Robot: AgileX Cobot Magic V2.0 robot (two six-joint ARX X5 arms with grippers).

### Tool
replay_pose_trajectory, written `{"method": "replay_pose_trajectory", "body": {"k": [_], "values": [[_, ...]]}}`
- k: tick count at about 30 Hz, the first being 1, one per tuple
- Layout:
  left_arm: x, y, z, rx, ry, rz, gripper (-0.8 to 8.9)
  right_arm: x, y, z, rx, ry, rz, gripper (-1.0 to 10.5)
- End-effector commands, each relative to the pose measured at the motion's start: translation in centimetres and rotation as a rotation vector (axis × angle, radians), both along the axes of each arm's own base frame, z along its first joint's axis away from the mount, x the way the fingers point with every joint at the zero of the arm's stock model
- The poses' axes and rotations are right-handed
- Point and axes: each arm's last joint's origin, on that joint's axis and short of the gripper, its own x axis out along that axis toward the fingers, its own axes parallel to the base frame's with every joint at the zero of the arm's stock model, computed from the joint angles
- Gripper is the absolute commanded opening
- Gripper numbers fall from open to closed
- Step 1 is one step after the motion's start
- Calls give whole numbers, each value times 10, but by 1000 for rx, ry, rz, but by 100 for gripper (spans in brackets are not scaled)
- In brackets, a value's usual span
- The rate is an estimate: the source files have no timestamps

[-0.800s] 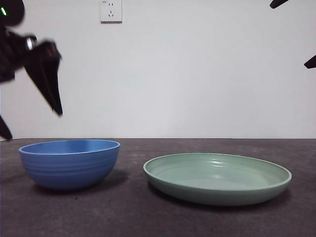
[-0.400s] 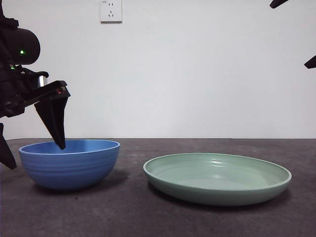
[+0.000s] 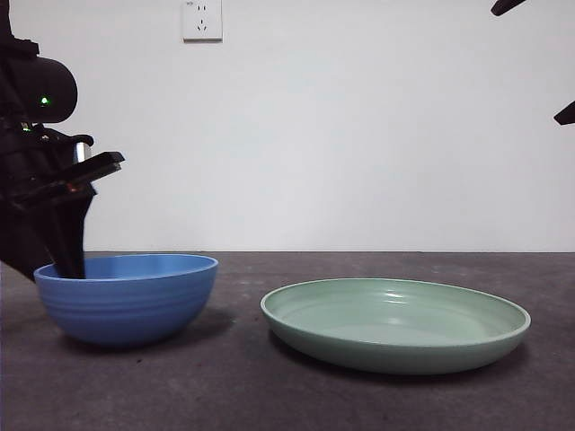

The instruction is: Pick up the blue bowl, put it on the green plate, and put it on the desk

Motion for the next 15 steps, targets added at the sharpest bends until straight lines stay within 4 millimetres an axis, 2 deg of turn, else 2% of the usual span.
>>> {"method": "replay_pose_trajectory", "body": {"k": [1, 7, 11, 15], "values": [[7, -2, 0, 7, -23, -21, 14, 2, 1, 5, 6, -15, 0, 568], [13, -5, 11, 0, -64, -29, 14, 2, 1, 5, 6, -15, 0, 568], [21, -16, 37, 14, -106, -45, 14, 2, 0, 5, 3, -13, -3, 567], [25, -38, 69, 10, -147, -74, 14, 1, 0, 5, 0, -9, -7, 567]]}}
